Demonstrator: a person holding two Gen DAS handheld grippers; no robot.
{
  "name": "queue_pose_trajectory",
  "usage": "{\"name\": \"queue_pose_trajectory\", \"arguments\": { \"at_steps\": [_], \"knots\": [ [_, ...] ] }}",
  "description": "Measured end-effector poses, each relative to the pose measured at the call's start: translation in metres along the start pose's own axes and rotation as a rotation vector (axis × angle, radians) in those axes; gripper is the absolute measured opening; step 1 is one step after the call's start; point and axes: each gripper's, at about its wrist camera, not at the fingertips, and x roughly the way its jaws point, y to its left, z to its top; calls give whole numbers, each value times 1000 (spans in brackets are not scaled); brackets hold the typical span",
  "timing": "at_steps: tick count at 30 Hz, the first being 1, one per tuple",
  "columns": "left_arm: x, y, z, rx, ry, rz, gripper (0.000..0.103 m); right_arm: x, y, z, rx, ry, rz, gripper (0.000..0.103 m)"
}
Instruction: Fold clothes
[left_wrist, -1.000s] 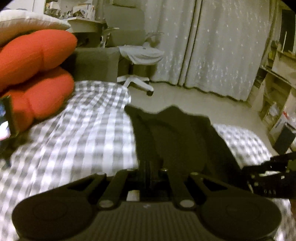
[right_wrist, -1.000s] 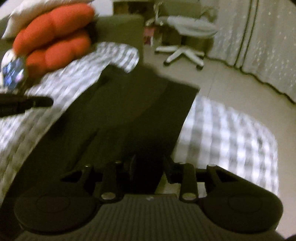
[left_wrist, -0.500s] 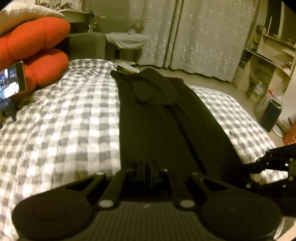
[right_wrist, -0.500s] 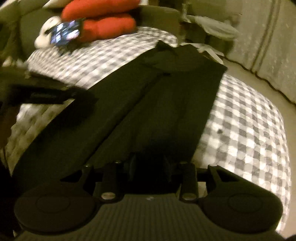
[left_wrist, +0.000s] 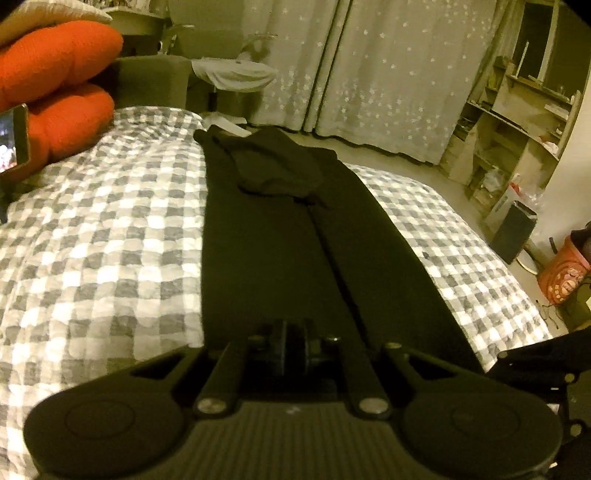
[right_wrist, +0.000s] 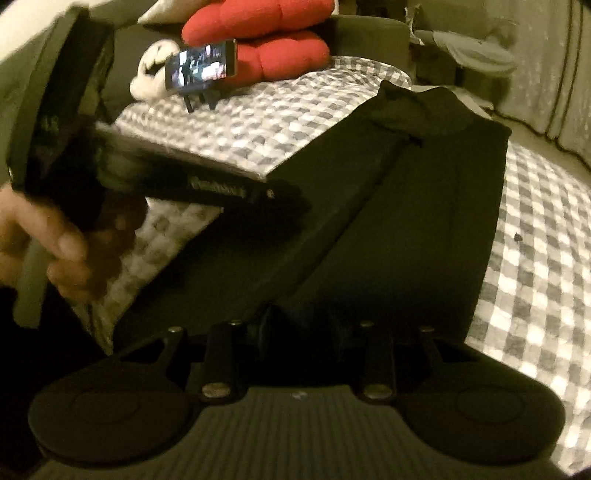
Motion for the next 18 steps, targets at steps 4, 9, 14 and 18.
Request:
{"name": "queue_pose_trajectory", "arguments": {
  "at_steps": [4, 9, 14, 18],
  "knots": [
    [5, -5, -1, 17, 21, -8, 11, -4, -4, 6, 25, -4, -31, 30],
    [17, -8, 0, 17, 33, -27, 11, -13, -34, 19, 151, -44, -133, 33],
    [24, -17, 3, 55, 20, -38, 12, 1, -55, 23, 154, -5, -171, 33],
    [28, -20, 6, 65, 16, -51, 12, 13, -58, 24, 90, 9, -169, 36]
  ]
}}
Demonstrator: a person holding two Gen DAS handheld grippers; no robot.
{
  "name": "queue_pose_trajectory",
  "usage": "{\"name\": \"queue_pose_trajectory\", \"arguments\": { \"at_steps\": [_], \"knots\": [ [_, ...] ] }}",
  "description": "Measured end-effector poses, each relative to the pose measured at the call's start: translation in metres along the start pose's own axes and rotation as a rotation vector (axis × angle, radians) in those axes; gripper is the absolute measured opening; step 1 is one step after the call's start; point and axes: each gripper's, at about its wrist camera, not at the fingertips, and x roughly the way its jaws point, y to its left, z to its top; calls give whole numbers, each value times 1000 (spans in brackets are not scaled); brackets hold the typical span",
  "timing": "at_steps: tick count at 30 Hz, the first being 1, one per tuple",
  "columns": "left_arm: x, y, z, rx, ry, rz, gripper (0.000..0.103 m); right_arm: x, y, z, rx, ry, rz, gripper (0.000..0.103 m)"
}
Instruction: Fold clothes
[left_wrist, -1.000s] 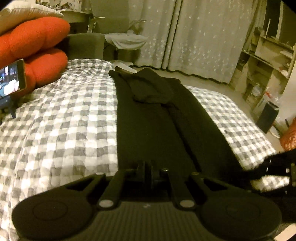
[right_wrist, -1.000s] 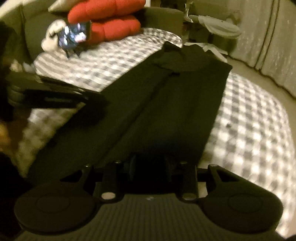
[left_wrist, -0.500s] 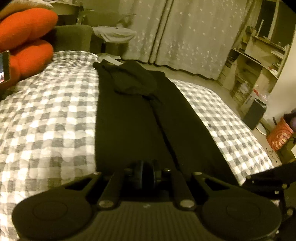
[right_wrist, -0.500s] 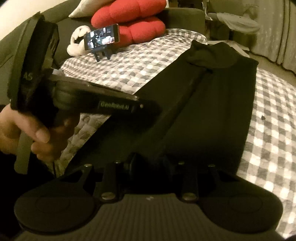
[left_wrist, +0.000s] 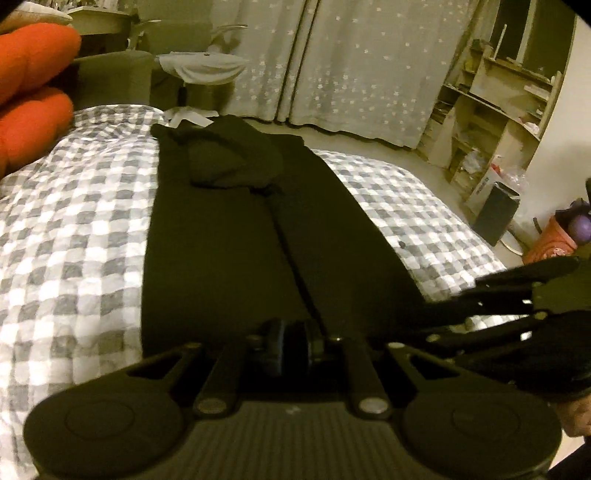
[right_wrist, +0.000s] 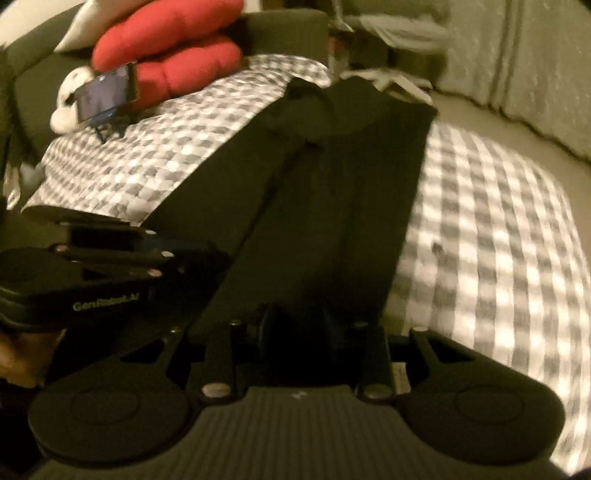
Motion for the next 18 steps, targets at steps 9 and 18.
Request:
{"name": "queue_pose_trajectory", "arguments": {
  "at_steps": [9, 18],
  "knots": [
    [5, -4, 1, 21, -8, -2, 13, 11, -9, 12, -26, -48, -20, 28],
    [5, -3, 0, 14, -5, -5, 13, 20, -31, 22, 22, -103, -152, 27]
  ]
}}
